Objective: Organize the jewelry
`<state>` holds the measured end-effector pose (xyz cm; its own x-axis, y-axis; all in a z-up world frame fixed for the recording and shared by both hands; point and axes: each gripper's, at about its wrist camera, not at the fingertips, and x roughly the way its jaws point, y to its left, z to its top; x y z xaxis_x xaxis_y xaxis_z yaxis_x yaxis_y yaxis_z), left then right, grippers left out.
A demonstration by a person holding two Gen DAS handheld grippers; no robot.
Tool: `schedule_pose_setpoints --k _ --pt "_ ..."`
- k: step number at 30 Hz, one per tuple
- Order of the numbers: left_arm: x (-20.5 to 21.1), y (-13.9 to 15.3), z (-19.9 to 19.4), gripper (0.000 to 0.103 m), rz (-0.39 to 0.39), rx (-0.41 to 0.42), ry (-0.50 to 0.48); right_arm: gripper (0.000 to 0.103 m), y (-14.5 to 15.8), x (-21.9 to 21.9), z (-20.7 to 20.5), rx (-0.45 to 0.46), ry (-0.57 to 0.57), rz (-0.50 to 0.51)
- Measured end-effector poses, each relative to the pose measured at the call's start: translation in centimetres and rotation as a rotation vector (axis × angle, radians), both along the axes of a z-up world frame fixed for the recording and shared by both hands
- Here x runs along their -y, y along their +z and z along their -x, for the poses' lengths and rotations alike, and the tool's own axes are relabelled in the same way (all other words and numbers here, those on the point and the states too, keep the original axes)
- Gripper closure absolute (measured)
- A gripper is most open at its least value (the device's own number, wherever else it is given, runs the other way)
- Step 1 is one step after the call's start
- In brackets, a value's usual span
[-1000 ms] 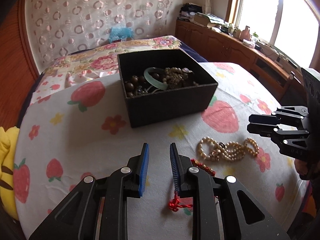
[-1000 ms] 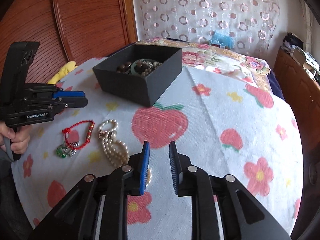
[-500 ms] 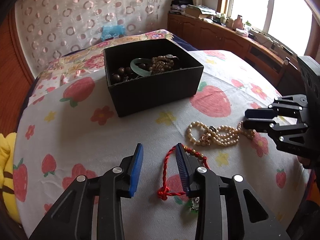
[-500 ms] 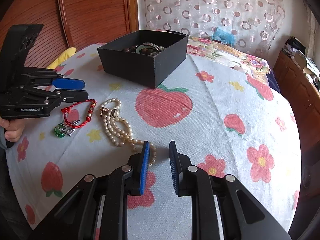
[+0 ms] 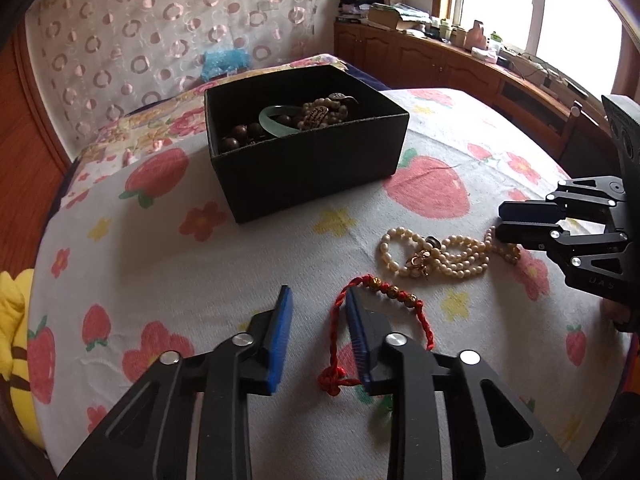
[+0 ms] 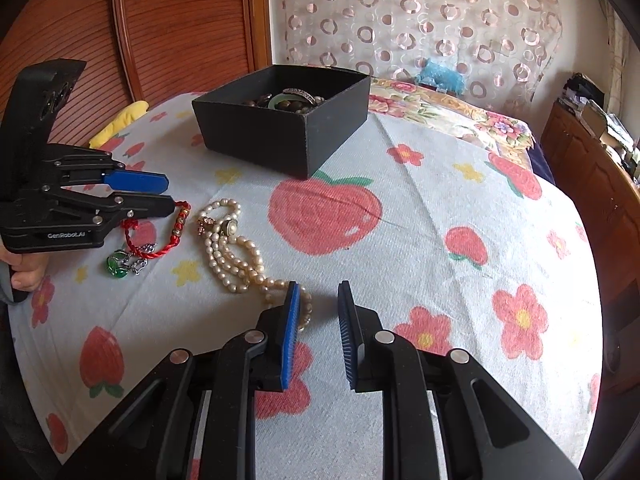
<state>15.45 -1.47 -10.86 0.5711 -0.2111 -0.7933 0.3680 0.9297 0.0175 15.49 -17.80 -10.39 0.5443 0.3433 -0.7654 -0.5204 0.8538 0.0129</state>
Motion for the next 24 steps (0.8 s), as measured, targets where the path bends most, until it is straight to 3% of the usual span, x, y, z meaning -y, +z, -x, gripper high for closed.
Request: schedule_pose_setpoints --k 4,13,17,24 --pt "-0.2 0.0 -0.1 0.1 0.009 0.007 0.006 0.081 0.0 0.0 0.0 -0.003 0.0 -0.005" --pt "-1.8 0.8 0.5 0.101 0.04 0.031 0.078 0.082 0.1 -0.1 0.2 0.007 -0.001 0.01" --pt "-2.4 1.1 0.7 0.101 0.063 0.033 0.094 0.098 0.1 -1.0 0.1 -0.008 0.023 -0.005" --pt "-2.5 1.3 1.8 0.101 0.072 0.044 0.094 0.098 1.1 -1.7 0.7 0.02 0.044 -0.022"
